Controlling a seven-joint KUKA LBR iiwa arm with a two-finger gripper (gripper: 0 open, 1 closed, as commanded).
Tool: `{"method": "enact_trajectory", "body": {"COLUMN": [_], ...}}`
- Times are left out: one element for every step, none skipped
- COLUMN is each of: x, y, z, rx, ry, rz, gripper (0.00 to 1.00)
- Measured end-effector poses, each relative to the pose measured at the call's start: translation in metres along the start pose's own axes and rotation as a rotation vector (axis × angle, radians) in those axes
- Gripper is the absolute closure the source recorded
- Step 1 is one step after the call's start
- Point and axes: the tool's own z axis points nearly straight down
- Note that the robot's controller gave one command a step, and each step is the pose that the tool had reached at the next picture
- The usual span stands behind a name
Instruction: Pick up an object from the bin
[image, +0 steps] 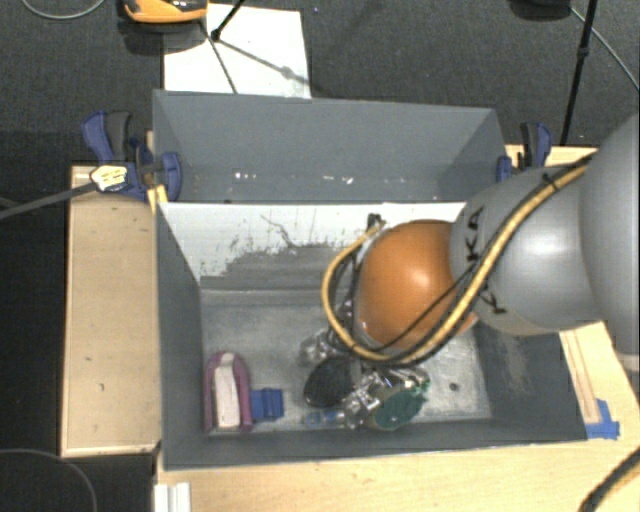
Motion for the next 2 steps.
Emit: {"method": "enact_trajectory", "body": {"x": [0.0090,0.0070], "y": [-0.0081,-0.0087], "z": [0.0296,0.0286], "rx": [0.004,0.002], "ry": [-0.010,-0.002], "rz": [0.214,0.217], "gripper": [0.00,0.00]}}
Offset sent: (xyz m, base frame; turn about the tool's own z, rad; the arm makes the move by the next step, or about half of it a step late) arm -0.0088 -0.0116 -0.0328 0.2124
